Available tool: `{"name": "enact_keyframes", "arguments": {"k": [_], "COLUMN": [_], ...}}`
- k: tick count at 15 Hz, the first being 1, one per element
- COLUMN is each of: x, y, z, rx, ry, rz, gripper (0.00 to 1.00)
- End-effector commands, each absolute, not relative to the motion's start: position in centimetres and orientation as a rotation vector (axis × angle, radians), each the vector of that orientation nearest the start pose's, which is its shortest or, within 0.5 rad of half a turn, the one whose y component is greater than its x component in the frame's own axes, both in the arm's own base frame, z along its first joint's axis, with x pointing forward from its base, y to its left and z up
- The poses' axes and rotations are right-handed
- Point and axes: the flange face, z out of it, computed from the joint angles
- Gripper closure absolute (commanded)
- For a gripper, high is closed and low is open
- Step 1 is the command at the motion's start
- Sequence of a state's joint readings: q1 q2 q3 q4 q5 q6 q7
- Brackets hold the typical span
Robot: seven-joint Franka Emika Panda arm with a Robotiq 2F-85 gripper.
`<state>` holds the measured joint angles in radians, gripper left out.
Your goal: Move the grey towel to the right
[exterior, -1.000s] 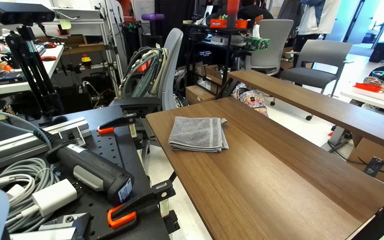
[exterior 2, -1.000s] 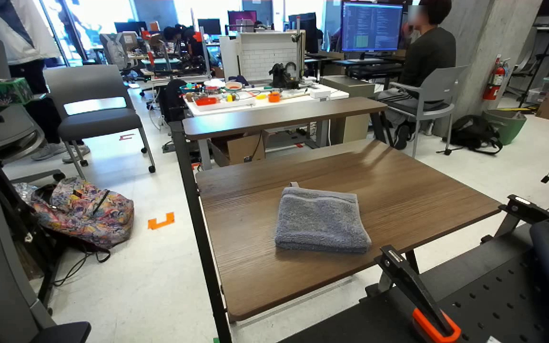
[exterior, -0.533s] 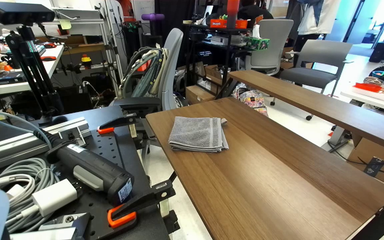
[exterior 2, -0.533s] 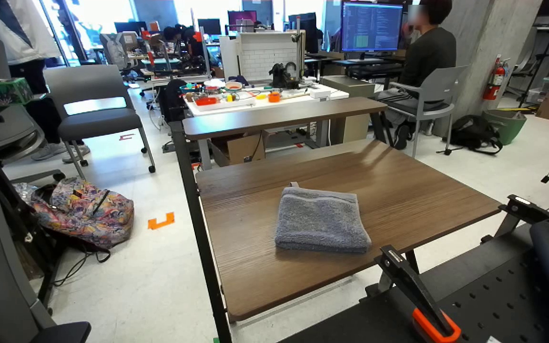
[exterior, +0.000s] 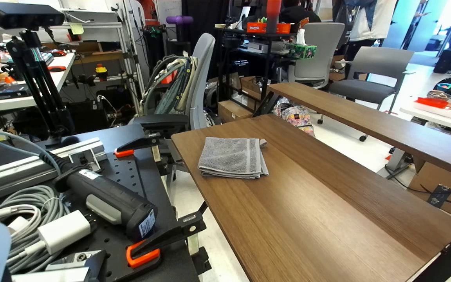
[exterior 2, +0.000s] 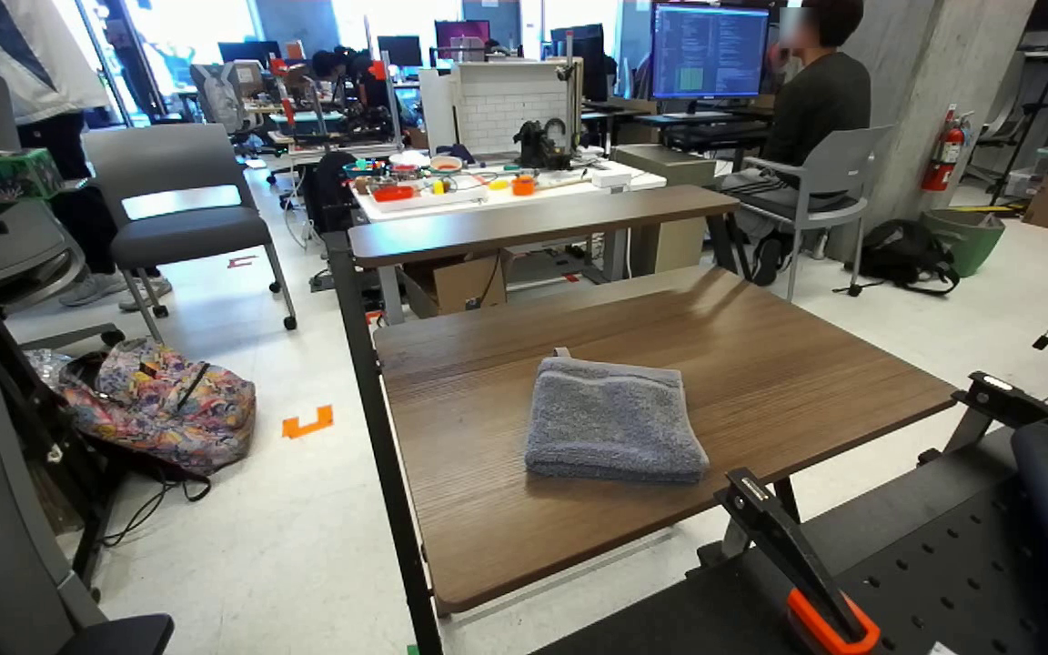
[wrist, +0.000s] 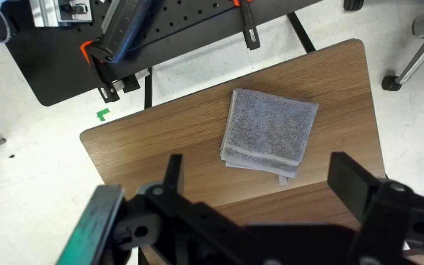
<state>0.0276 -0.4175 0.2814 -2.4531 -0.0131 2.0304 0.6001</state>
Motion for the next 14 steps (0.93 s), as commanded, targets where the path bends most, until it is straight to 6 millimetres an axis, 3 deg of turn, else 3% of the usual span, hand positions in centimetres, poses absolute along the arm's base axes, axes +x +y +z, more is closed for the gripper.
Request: {"name": "enact_keyframes", "arguments": {"k": [1,5,10,11,12,14], "x": [43.8,47.2,49.8,50.2,48.7,49.4], "y": [13.2,13.2,12.4,12.3,11.9,11.9], "z": [40.0,33.7,26.7,25.8,27.2,25.6], "rx": [-3.212,-3.178,-3.173,-3.181,-3.171,-3.179], "ry": [0.55,0.627,0.661,0.676,0.648,0.665], "rz": [-0.032,0.022,0.1,0.111,0.124,0.153], "gripper": [0.0,0.0,0.0,0.0,0.0,0.0]}}
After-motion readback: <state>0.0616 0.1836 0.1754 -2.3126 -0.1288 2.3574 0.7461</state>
